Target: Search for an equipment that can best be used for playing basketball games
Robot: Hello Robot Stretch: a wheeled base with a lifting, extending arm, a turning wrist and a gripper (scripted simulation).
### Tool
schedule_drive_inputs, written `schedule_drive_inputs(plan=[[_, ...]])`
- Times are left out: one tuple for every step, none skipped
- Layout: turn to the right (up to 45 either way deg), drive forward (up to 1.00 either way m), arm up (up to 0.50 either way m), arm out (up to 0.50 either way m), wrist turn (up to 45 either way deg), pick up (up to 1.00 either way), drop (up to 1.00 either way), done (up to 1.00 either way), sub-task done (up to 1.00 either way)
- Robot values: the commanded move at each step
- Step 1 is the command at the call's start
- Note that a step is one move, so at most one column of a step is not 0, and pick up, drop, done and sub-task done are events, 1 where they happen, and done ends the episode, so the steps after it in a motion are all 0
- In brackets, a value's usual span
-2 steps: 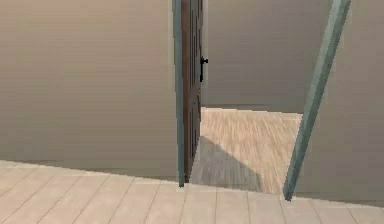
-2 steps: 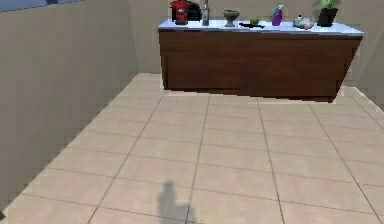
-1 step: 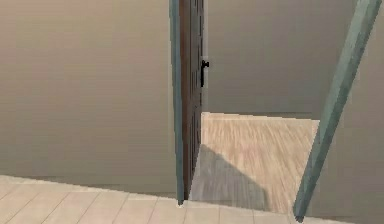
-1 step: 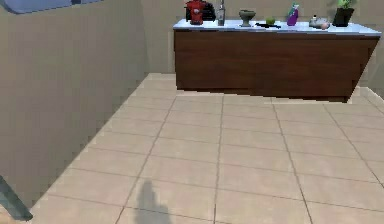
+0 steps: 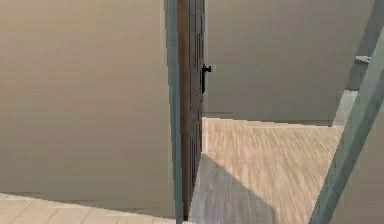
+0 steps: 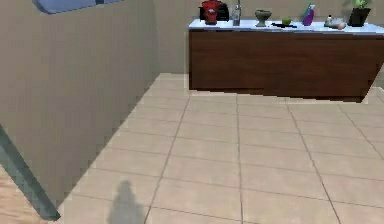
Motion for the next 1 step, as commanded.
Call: schedule_drive_inputs(plan=[[24.0, 0.00, 0.00, 0.00, 0.0, 0.00, 0.00, 0.00, 0.00]])
